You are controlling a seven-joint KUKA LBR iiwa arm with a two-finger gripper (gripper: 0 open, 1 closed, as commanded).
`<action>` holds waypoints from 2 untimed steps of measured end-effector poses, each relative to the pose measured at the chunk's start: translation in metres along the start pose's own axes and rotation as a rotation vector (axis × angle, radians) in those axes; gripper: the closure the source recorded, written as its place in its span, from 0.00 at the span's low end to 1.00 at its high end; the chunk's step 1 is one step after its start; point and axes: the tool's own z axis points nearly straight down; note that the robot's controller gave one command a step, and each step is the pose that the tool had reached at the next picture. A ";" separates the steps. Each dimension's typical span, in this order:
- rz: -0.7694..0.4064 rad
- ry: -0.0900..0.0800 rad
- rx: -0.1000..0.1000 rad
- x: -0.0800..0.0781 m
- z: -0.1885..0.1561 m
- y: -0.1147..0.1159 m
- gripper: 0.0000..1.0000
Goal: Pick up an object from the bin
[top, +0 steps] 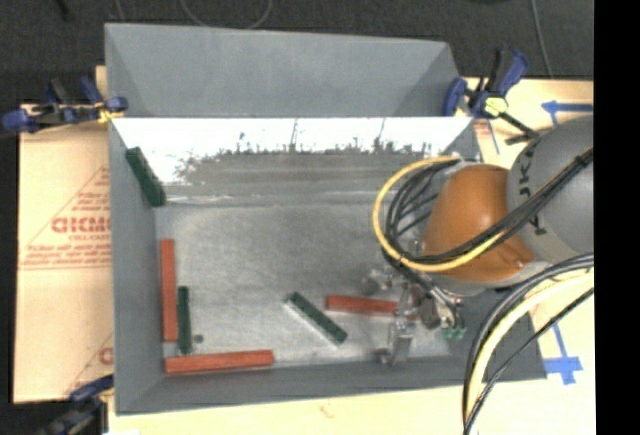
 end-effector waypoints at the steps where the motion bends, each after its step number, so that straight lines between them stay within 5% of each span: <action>1: -0.006 -0.002 0.002 -0.001 -0.001 -0.001 0.00; 2: -0.008 -0.001 0.002 -0.001 -0.001 -0.001 1.00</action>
Offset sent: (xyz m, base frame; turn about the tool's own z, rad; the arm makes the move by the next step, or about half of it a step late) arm 0.0000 0.0000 0.0000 0.0000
